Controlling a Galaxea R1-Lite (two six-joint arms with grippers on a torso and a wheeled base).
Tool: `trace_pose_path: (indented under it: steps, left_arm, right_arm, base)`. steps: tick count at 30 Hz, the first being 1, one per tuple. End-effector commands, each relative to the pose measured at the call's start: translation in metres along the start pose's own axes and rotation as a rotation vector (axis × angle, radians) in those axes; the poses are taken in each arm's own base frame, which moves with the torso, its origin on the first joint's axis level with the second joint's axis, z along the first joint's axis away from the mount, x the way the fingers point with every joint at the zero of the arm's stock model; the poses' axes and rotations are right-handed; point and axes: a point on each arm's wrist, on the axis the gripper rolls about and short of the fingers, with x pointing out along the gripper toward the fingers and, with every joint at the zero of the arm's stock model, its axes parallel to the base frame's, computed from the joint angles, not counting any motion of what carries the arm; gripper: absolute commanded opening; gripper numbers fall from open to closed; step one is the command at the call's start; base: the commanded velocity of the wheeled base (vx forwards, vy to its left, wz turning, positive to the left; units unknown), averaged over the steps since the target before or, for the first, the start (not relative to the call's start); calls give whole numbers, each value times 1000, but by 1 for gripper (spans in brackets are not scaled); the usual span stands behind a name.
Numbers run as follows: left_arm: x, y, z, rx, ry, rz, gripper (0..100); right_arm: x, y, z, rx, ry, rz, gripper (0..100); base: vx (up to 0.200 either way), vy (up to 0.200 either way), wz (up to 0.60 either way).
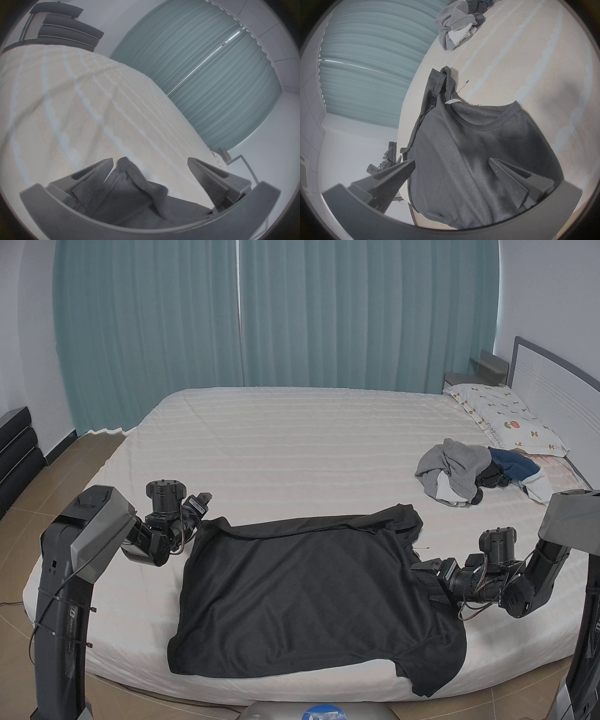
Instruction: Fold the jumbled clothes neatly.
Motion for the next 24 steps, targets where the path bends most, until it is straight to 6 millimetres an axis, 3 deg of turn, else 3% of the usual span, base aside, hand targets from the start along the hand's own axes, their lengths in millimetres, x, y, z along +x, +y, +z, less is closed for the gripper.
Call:
trace_pose_path:
  steps: [1, 13, 14, 24]
  left_arm:
    - [23, 21, -19, 0, 18, 44, 100]
    - [32, 21, -27, 7, 17, 32, 100]
    - [32, 20, -27, 7, 16, 31, 0]
    - [36, 17, -16, -7, -93, 35, 0]
  right_arm:
    - [2, -2, -2, 7, 5, -3, 100]
    - [2, -2, -2, 8, 5, -1, 100]
    - [2, -2, -2, 8, 5, -1, 100]
    - [1, -3, -3, 8, 8, -5, 100]
  base:
    - [0, 0, 0]
    - [0, 0, 0]
    - [0, 0, 0]
    - [0, 0, 0]
